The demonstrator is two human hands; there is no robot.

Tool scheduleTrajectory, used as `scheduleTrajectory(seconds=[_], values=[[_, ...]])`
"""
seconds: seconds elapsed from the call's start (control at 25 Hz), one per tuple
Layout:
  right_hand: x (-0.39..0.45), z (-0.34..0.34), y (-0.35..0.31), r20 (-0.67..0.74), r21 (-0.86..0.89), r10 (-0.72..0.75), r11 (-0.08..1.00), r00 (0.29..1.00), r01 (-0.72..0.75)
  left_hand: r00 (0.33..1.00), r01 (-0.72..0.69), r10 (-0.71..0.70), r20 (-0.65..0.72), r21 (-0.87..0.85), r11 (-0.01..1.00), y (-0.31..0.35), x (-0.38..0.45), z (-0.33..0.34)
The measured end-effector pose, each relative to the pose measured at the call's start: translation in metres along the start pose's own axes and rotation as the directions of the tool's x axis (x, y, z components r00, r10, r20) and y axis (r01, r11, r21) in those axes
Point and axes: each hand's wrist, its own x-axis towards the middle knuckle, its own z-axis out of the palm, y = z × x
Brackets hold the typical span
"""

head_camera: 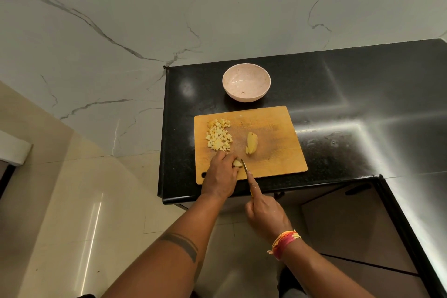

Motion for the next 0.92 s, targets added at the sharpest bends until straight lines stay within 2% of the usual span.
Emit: scheduleTrajectory(seconds=[0.32,0.92], values=[[0.001,0.004,-0.005,-0.012,0.016,0.002,1.0,1.0,-0.002,0.998,0.06,-0.063,-0.026,-0.108,0.992,-0.006,0.003,-0.002],[0.009,0.009,-0.015,0.033,-0.096,-0.023,0.995,0.999,0.027,0.994,0.105,-0.105,-0.025,-0.009,0.994,0.001,0.008,-0.006]])
